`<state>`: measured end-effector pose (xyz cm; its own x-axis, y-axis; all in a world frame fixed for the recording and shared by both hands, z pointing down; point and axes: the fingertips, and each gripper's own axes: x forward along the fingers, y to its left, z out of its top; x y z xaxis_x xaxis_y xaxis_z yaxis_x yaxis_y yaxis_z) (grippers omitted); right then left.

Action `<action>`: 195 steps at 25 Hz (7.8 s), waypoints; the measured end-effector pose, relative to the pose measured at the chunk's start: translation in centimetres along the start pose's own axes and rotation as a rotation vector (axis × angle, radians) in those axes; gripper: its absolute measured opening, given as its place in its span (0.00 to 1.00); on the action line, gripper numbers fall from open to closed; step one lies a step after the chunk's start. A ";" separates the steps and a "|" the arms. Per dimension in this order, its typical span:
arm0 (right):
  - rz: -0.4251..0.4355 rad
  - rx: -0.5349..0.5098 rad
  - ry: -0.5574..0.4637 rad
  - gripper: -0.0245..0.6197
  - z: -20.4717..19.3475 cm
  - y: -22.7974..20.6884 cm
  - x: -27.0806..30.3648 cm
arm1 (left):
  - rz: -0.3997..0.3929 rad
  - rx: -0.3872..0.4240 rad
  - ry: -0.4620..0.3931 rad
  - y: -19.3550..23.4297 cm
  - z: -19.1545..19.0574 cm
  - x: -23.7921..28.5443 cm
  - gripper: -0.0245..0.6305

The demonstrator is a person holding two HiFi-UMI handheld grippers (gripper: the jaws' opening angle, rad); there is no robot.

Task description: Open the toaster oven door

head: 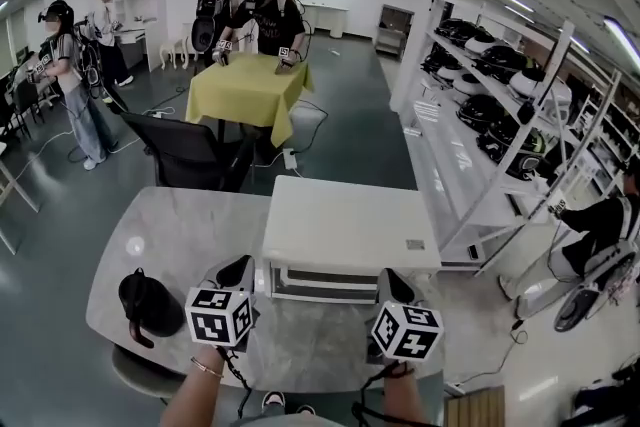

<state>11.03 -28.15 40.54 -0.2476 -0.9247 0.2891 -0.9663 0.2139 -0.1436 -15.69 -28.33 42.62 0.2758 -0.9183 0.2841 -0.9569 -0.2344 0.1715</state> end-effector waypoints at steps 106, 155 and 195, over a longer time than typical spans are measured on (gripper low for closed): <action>-0.096 -0.012 0.320 0.18 -7.4 -7.5 0.7 | 0.094 -0.102 0.101 1.7 -6.8 -2.1 0.04; -0.115 0.066 0.425 0.16 -14.9 -7.1 -5.6 | 0.026 -0.041 0.098 -1.9 -6.0 -2.4 0.04; -0.093 0.050 0.558 0.15 -19.2 -6.9 -7.6 | -0.032 -0.021 0.138 -3.4 -7.0 0.0 0.04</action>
<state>18.25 -16.60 57.55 -0.1745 -0.6294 0.7572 -0.9846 0.1119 -0.1340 -11.77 -25.28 48.61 0.3175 -0.8576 0.4046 -0.9457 -0.2549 0.2018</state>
